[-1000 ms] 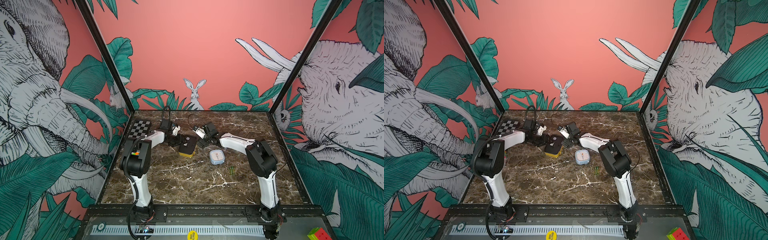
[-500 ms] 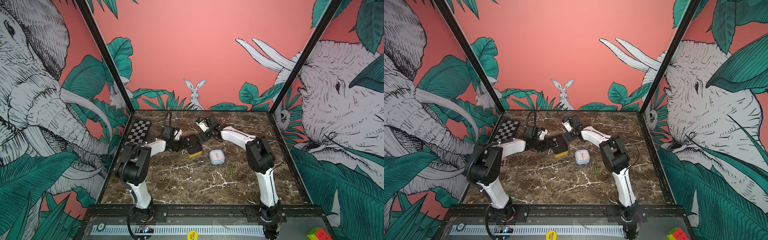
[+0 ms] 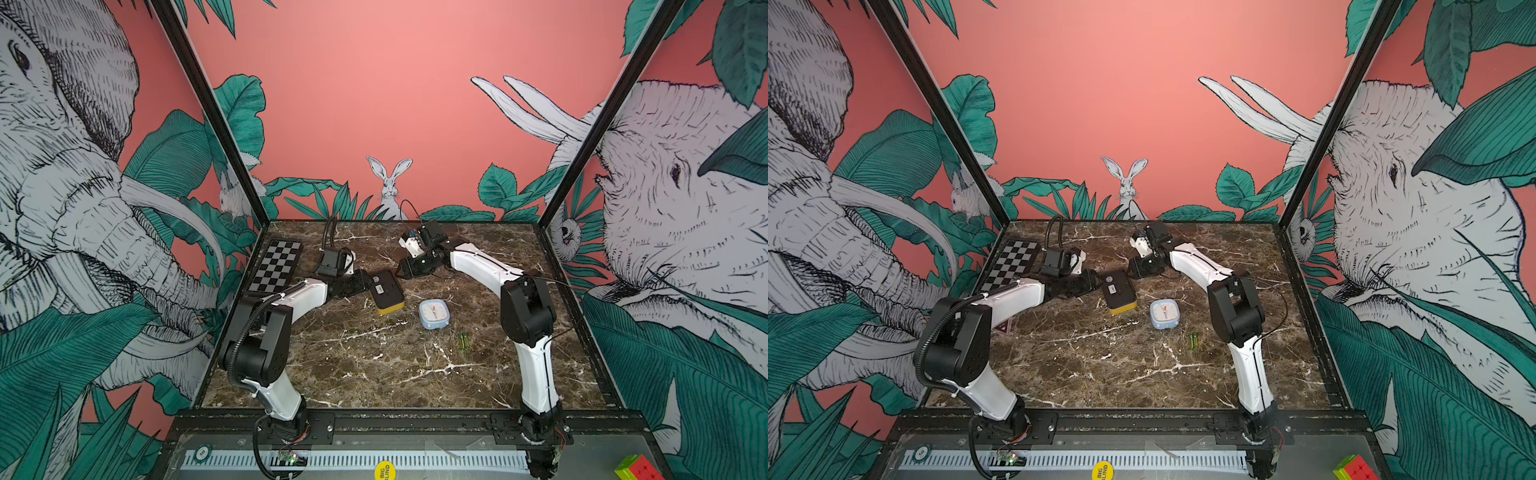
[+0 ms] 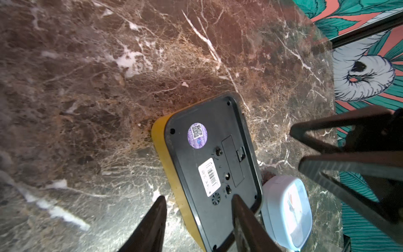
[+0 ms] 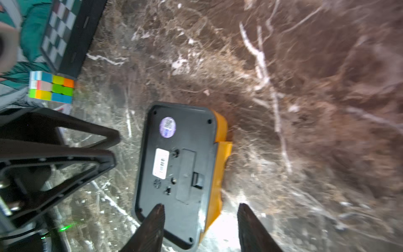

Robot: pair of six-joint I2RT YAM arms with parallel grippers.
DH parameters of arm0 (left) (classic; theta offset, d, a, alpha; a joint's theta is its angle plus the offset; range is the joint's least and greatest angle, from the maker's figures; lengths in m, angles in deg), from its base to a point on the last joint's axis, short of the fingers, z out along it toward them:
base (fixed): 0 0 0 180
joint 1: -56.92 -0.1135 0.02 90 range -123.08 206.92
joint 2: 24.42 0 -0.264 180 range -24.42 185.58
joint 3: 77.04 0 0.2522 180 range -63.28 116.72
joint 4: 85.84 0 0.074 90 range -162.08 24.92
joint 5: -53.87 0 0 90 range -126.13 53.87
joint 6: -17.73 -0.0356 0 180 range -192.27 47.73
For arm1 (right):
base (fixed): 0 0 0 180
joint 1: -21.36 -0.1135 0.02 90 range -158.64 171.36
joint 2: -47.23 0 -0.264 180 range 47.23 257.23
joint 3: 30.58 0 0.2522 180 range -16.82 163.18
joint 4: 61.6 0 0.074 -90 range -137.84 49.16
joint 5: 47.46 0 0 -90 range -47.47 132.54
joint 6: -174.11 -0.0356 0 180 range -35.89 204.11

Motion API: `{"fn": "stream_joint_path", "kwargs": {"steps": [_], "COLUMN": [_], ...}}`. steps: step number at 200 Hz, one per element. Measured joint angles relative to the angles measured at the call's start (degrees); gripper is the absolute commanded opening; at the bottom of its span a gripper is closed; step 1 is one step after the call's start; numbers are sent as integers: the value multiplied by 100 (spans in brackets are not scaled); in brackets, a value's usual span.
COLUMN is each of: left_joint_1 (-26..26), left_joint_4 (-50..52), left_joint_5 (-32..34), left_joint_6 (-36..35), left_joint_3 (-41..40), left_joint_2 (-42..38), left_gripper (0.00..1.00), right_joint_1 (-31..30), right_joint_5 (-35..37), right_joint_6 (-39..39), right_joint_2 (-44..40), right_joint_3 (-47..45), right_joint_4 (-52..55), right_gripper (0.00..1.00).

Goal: Insert the battery into the alarm
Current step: Remove the cover from the alarm.

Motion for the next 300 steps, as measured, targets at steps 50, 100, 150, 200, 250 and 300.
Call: {"fn": "stream_joint_path", "kwargs": {"steps": [50, 100, 150, 200, 250, 300], "left_joint_1": [0, 0, 0, 0, 0, 2], "left_joint_4": [2, -2, -76, -149, -188, -264], "left_joint_5": [37, 39, 17, 15, 17, -11], "left_joint_6": [-9, -7, 7, 46, 98, 129], "left_joint_3": [157, 162, 164, 164, 164, 164], "left_joint_2": [374, 656, 730, 732, 743, 776], "left_gripper": [47, 43, 34, 28, 24, 22], "right_joint_1": [-284, -463, -527, -562, -629, -691], "right_joint_5": [-151, -28, 378, 780, 1025, 1202], "right_joint_6": [-219, -208, -186, -175, -96, -81], "right_joint_2": [4, 149, 450, 575, 752, 890], "right_joint_3": [-20, 199, 289, 367, 616, 935], "right_joint_4": [44, 92, 125, 131, 275, 638], "right_gripper": [39, 36, 33, 32, 33, 36]}}
